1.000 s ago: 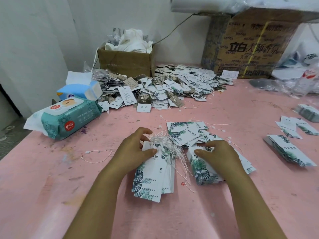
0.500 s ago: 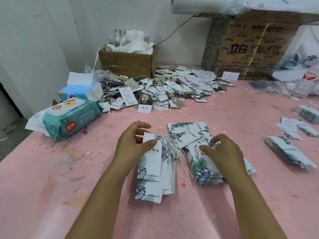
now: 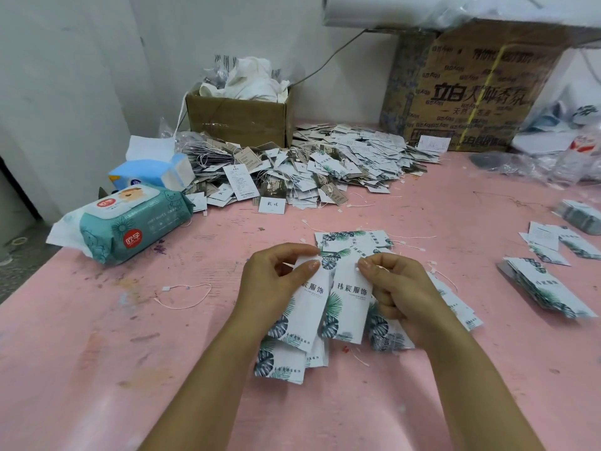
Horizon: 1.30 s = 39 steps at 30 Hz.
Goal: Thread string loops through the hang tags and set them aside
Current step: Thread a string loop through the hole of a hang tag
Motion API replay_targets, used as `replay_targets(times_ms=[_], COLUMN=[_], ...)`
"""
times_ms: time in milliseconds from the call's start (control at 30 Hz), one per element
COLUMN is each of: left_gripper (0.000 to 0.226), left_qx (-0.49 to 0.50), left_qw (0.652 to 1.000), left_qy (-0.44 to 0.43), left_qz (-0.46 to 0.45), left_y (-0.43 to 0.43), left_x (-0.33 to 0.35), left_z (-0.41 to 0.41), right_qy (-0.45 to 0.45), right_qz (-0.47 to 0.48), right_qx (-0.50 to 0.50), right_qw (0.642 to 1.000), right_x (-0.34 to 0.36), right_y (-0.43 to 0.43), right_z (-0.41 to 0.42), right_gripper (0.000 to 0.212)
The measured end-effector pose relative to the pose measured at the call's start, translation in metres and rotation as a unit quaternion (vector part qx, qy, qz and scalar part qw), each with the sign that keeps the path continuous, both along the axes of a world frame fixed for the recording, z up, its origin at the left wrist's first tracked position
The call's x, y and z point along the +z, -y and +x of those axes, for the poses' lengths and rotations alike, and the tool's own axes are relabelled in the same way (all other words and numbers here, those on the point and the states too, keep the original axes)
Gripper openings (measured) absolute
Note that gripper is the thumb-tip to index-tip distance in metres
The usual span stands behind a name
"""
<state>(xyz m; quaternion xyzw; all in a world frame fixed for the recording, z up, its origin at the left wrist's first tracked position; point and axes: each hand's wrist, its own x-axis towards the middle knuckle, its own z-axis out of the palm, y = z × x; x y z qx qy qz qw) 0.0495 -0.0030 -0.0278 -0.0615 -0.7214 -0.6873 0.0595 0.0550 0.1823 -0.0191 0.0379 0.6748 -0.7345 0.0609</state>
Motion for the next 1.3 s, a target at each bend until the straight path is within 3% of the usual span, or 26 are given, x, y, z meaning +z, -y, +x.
replay_targets(times_ms=[200, 367, 567, 733, 900, 1167, 1300], left_gripper=[0.012, 0.017, 0.009, 0.034, 0.042, 0.037, 0.030], left_qx=[0.003, 0.013, -0.048, -0.066, -0.070, -0.074, -0.060], left_qw=[0.999, 0.998, 0.999, 0.998, 0.997, 0.993, 0.993], left_qy=[-0.032, -0.032, -0.008, 0.009, 0.008, 0.057, 0.064], left_qz=[-0.030, -0.042, -0.007, -0.017, -0.017, 0.074, 0.075], left_y=[-0.004, -0.001, -0.006, -0.009, -0.008, -0.006, -0.006], left_x=[0.002, 0.001, 0.005, 0.003, 0.004, 0.003, 0.001], left_z=[0.001, 0.001, 0.007, 0.008, 0.007, 0.003, 0.001], right_qy=[-0.003, 0.005, 0.017, 0.014, 0.003, -0.047, -0.093], right_qz=[-0.008, -0.027, -0.027, -0.004, -0.013, -0.005, 0.027], right_qx=[0.000, 0.024, 0.030, 0.011, -0.010, -0.051, -0.088], right_qw=[1.000, 0.999, 0.999, 1.000, 1.000, 0.998, 0.991], right_x=[0.000, 0.000, -0.002, -0.002, 0.000, 0.001, -0.005], right_y=[0.005, 0.003, 0.011, 0.017, 0.019, 0.020, 0.018], right_z=[0.001, 0.001, 0.002, 0.003, 0.004, 0.006, 0.004], right_gripper=[0.014, 0.016, 0.018, 0.018, 0.017, 0.016, 0.017])
